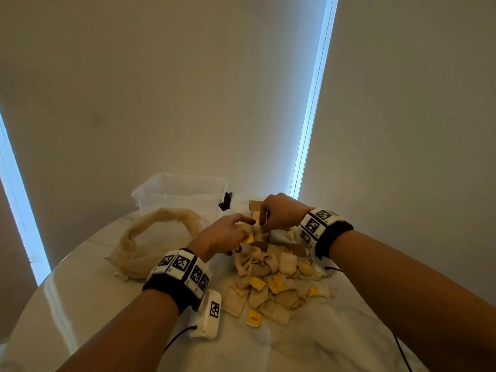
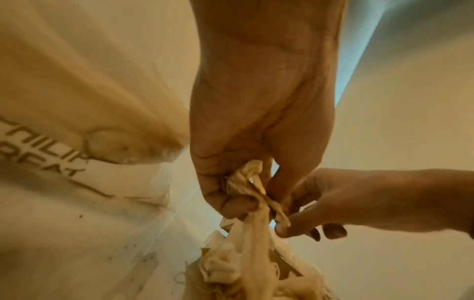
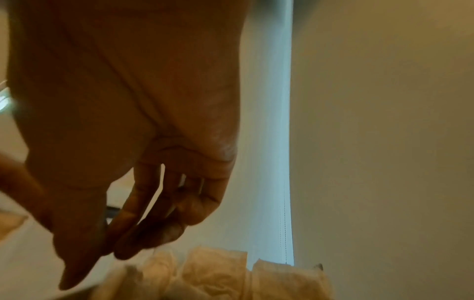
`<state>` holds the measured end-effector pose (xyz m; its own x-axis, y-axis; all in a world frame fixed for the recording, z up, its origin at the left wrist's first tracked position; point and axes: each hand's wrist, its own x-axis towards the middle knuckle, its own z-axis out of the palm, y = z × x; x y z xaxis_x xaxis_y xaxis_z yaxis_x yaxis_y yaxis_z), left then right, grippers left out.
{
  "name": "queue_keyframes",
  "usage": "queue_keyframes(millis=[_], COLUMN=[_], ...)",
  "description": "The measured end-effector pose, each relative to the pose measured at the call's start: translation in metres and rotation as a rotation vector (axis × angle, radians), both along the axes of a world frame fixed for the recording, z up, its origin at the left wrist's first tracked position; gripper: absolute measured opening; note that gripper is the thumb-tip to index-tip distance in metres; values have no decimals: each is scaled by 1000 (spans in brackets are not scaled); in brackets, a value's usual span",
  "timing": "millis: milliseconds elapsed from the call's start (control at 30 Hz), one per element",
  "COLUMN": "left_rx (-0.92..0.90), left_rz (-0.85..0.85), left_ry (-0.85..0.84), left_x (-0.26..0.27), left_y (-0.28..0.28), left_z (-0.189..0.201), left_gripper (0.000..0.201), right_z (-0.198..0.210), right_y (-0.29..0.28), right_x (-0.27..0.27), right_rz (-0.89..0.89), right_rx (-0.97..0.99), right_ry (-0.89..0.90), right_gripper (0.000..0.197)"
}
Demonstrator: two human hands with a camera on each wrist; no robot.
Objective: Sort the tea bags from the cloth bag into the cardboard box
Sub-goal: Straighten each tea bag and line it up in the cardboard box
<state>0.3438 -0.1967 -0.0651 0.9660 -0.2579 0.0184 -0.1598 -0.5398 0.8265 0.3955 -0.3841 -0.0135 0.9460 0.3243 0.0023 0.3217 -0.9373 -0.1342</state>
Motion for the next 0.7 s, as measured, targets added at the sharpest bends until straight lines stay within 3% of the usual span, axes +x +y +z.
queue_keyframes(millis=[167,300,400,533,700], left_rx=[-241,-297,-296,-274,-292], left_rz=[104,122,121,147,139], left_ry=[-83,-78,-100,-132,-57], left_x=[-9,-18,-22,-22,-21], left_y=[7,1,-2,1,-3], left_z=[-3,-1,2,-3,-7], left_gripper=[24,21,18,19,23], right_z=[0,-25,-41,-48,-56], right_y=[-7,-4,-6,-14,-20], right_x=[-40,-71,-75,-75,-71], right_rz=[-35,-44,-58,-77,-85], right_rx=[553,899,1081,1303,1432], right_ry=[177,275,249,203,121], right_gripper=[17,31,38,31,31])
